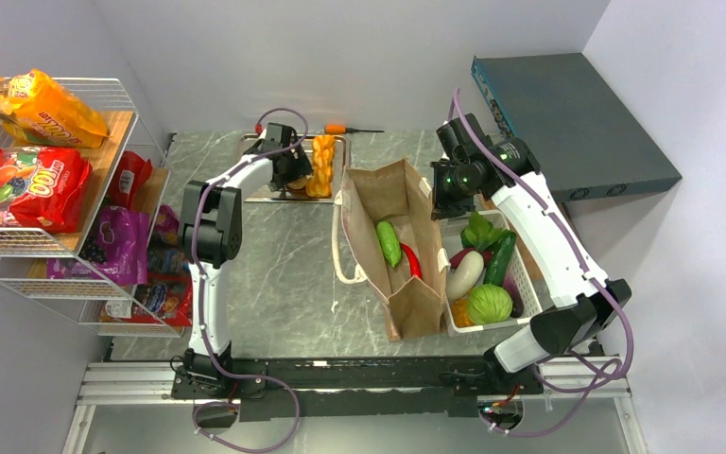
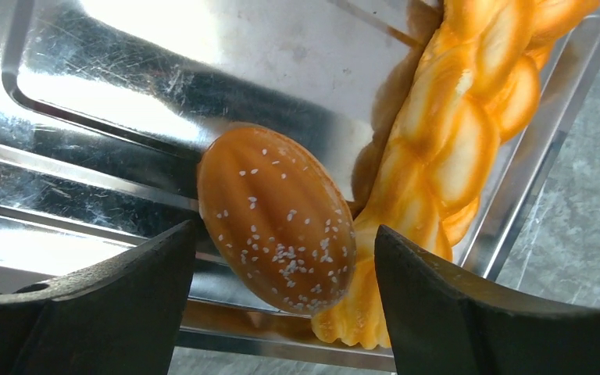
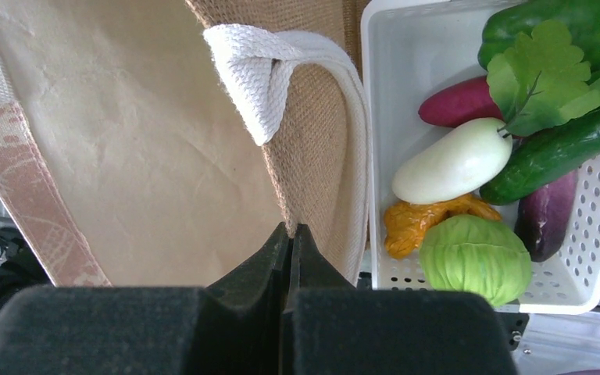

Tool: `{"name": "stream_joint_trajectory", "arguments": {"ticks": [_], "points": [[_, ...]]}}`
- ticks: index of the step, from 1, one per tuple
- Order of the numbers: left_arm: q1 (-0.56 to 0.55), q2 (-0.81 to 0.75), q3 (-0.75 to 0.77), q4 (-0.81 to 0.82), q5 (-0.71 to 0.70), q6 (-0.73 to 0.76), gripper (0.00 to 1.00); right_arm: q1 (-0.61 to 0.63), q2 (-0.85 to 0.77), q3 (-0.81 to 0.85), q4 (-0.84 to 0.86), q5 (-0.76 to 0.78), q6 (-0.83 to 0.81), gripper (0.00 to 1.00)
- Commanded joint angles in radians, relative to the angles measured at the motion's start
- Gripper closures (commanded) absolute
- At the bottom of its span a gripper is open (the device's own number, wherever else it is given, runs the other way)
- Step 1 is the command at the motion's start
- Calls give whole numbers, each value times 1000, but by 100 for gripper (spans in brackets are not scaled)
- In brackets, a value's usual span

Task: Place the food into the grocery bag and tie it
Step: Pick up the food from the bin.

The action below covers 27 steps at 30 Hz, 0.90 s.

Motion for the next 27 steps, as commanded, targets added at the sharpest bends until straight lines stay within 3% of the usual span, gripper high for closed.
{"name": "stream_joint_trajectory", "arguments": {"ticks": [1,9,27], "points": [[3,3,-8,52,23,-28,18,-2,5,60,-36,31,-53,100],[5,-12,-27,106,53,9,39,-1,7,71,-47,41,-64,100],[11,-154,10,66,74,53,39,-2,20,52,16,-19,-45,100]]}}
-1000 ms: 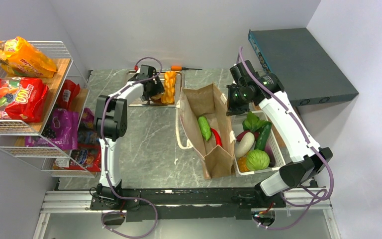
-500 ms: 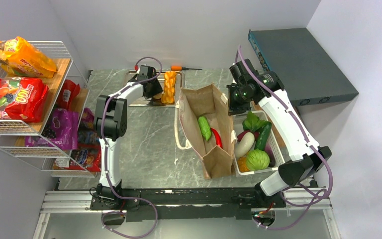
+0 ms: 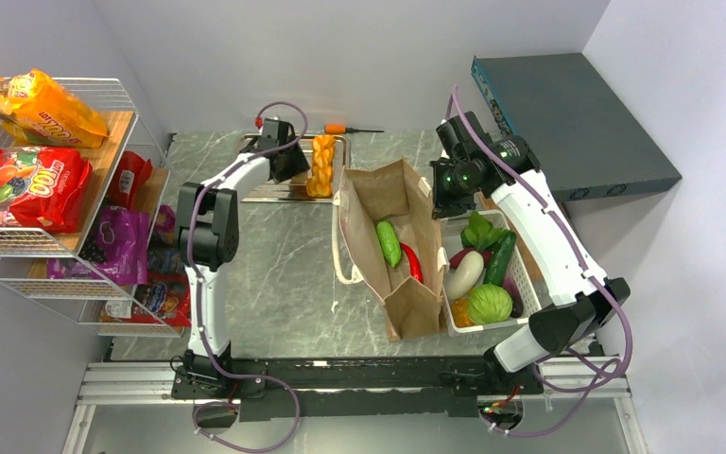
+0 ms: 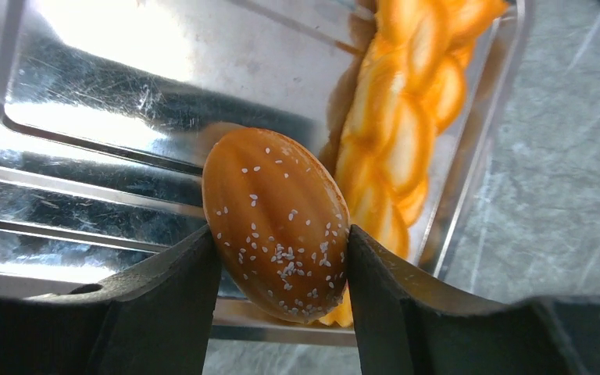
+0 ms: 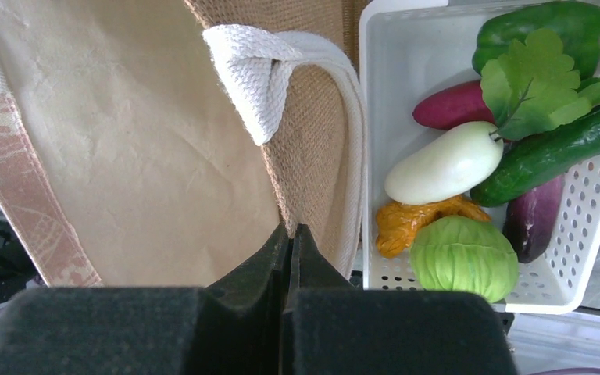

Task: Place the food into the grocery bag and tie it
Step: Pick up the food from the bin.

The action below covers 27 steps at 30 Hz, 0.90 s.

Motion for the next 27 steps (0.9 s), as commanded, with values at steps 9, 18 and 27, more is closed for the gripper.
{"name": "stream_joint_trajectory", "arguments": {"ticks": [9,18,27], "points": [[11,-243,-7,7,50,42,37,-1,34,45,63,-28,-35,100],[11,-390,-64,-2,116,74,37,-2,33,54,70,-53,-58,100],[9,-523,-61,-33,225,100,37,-4,56,162,38,-72,-49,100]]}}
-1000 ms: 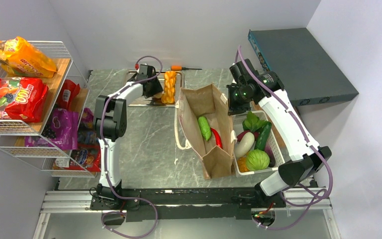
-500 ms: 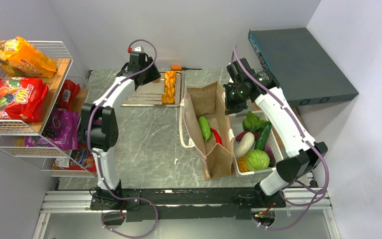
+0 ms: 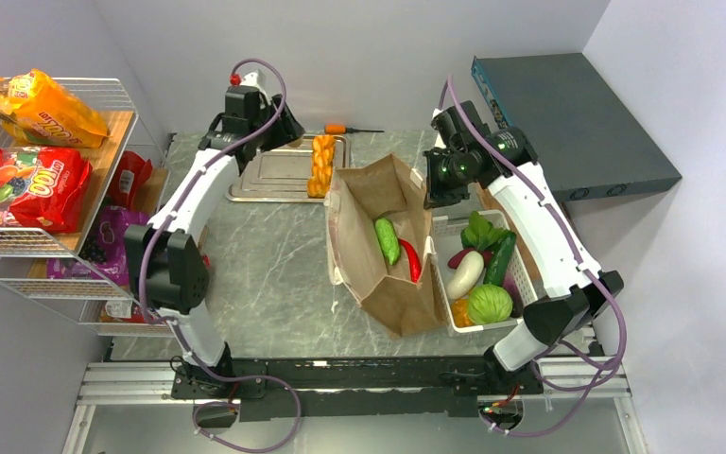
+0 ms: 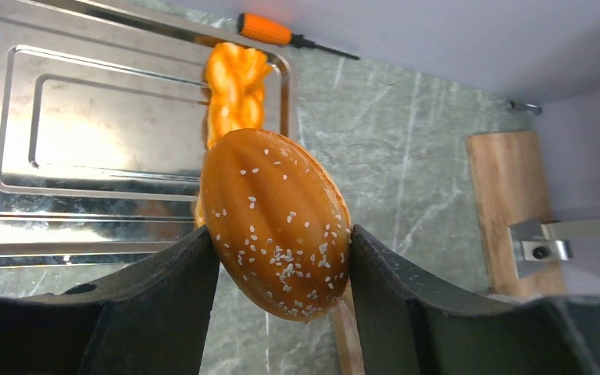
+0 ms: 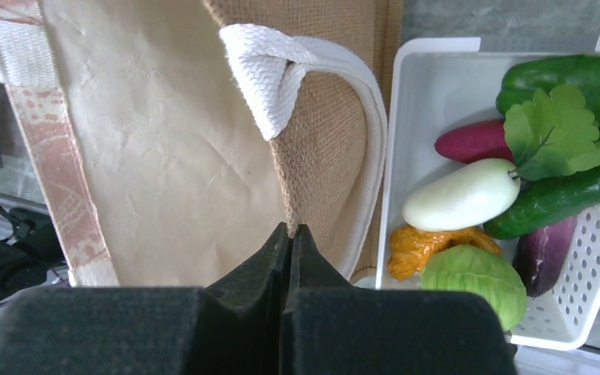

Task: Place the food into the grocery bag and tie it
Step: Pick up the food from the bin, then place the food in the grocery bag.

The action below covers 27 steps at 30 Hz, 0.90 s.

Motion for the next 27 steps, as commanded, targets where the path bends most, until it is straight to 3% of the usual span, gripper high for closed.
{"name": "stream_joint_trajectory", "arguments": {"ticks": [1,14,27], "points": [[3,-111,4,8,102,32,37,-3,8,97,12,-21,-3,100],[0,-309,-65,92,388,81,37,-3,-10,65,71,-58,66,100],[-58,-415,-161,208,512,10,36,-3,-12,54,82,-56,89,100]]}}
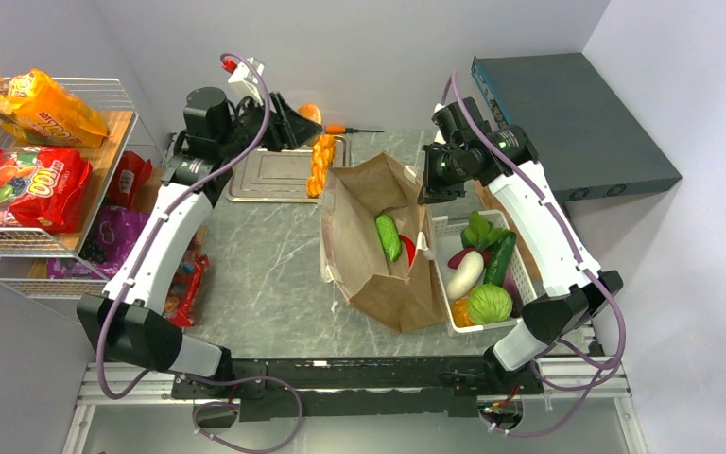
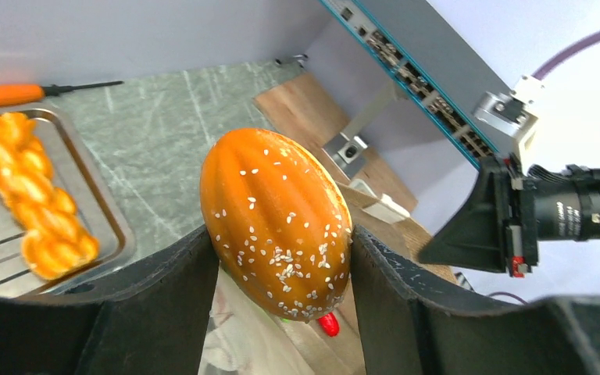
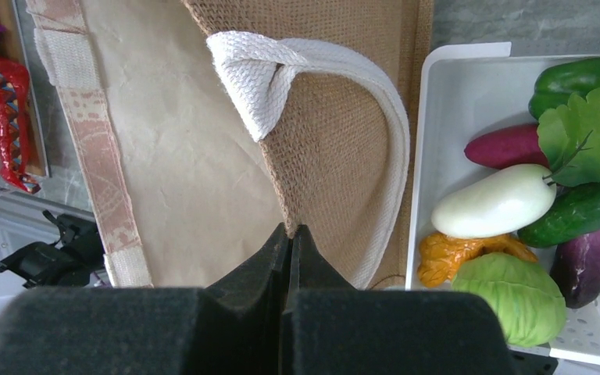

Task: Place the food into the grocery bag and tie it
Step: Place the food in the grocery bag.

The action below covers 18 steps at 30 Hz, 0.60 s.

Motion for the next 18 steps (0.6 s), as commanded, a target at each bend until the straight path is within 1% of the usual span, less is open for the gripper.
{"name": "stream_joint_trajectory", "arguments": {"ticks": [1,8,12,18], "points": [[-50,-59,-25,68,50,-34,36,-3,-25,11,64,-8,21,100],[-120,-120,-104,117,26,-147,36,-2,-31,2,69,-2,29,100],[-173,-132,-122,96,-12,-151,35,-3,-39,-2,69,4,35,100],[-201,-155,-147,91,-45,-163,32,-3,-71,-33,76,18,51,100]]}}
